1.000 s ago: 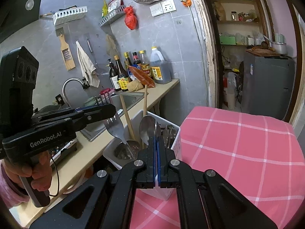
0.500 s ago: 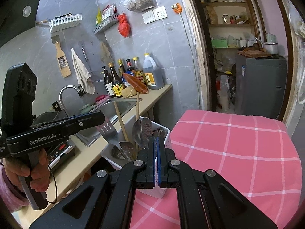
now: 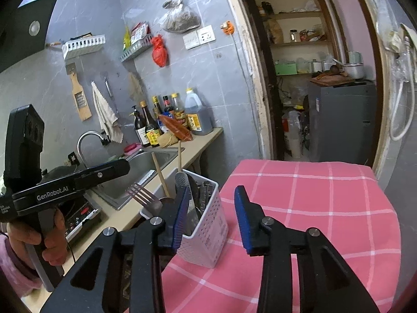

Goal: Organize utensils

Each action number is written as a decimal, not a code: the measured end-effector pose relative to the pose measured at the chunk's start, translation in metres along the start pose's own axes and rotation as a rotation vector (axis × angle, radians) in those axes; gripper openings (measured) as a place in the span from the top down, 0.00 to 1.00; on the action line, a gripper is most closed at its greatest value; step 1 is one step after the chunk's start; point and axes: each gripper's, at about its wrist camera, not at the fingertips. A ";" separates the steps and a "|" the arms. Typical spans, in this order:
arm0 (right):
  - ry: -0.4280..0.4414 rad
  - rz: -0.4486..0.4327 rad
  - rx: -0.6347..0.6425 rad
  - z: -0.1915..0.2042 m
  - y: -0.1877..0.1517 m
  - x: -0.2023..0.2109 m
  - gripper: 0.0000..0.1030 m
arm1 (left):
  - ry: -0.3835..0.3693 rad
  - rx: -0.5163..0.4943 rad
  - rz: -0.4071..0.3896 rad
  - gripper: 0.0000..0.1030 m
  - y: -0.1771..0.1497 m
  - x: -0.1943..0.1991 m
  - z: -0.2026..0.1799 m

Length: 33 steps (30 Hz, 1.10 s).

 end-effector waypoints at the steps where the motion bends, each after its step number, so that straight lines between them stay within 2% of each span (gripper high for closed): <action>1: -0.005 -0.005 -0.006 -0.003 0.000 0.003 0.60 | -0.003 0.002 -0.005 0.55 0.000 0.002 -0.001; 6: -0.057 -0.041 -0.038 -0.018 0.002 0.026 0.47 | -0.007 0.003 -0.031 0.40 -0.005 0.012 -0.008; 11: -0.129 -0.075 -0.057 -0.032 0.002 0.051 0.33 | -0.004 -0.002 -0.063 0.19 -0.012 0.024 -0.017; 13: -0.164 -0.089 -0.061 -0.037 0.000 0.062 0.26 | 0.001 -0.010 -0.073 0.14 -0.016 0.028 -0.021; 17: -0.229 -0.114 -0.061 -0.044 -0.003 0.084 0.18 | 0.011 -0.030 -0.096 0.05 -0.023 0.037 -0.030; 19: -0.261 -0.123 -0.061 -0.046 -0.005 0.095 0.10 | 0.015 -0.035 -0.108 0.02 -0.027 0.042 -0.034; 24: -0.329 -0.145 -0.068 -0.050 -0.011 0.121 0.02 | 0.013 -0.057 -0.123 0.01 -0.040 0.054 -0.044; 33: -0.401 -0.182 -0.068 -0.049 -0.035 0.166 0.01 | -0.014 -0.147 -0.117 0.01 -0.064 0.075 -0.066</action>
Point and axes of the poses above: each gripper's, at about its wrist camera, not at the fingertips, and x roughly against the way its jaws point, z to its left, y to its top, and after that the axes turned 13 degrees about -y, right-handed
